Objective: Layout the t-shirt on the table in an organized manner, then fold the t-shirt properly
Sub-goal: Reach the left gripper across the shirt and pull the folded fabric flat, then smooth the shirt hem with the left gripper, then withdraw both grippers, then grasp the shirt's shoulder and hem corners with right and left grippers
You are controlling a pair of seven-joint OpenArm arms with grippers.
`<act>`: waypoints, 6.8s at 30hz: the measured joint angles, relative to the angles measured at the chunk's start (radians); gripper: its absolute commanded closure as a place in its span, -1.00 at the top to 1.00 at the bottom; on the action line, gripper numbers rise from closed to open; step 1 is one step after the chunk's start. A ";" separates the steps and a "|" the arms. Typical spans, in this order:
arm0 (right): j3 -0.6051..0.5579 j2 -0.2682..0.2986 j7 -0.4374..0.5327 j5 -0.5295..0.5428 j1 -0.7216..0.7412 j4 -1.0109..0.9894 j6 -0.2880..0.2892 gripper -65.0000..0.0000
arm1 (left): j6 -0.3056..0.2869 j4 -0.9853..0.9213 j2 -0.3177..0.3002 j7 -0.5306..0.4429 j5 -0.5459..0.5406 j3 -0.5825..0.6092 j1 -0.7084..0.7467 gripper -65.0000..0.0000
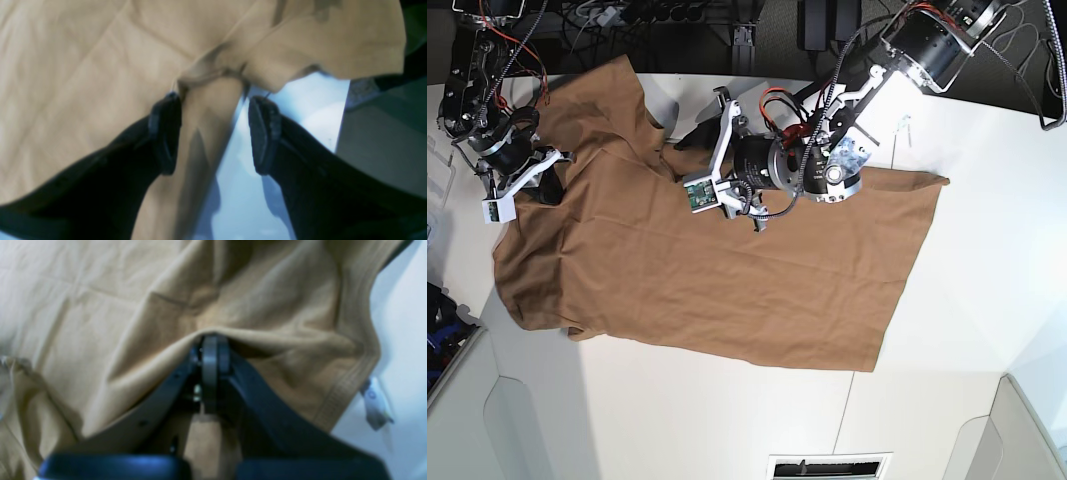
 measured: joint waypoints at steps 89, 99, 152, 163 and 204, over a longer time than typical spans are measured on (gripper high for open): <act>0.221 -0.008 -0.036 -0.010 0.141 -0.039 -0.080 -1.00 | -0.027 -0.432 -0.082 -0.269 -0.060 -0.449 -0.209 -1.00; 0.220 -0.008 -0.041 0.018 0.140 -0.040 -0.082 -1.00 | 0.058 -0.951 -0.108 -0.465 0.048 -0.451 -0.387 -1.00; 0.353 0.028 -0.424 0.477 -0.300 0.171 0.069 -0.02 | -0.054 -0.228 -0.459 0.201 -0.755 -1.109 0.562 0.13; 0.353 0.026 -0.491 0.557 -0.301 0.171 0.077 -0.03 | -0.056 -0.224 -0.462 0.185 -0.716 -1.113 0.619 0.13; 0.150 0.026 -0.460 0.602 -0.292 0.179 0.095 -0.03 | -0.055 -0.155 -0.462 0.209 -0.759 -1.107 0.623 0.12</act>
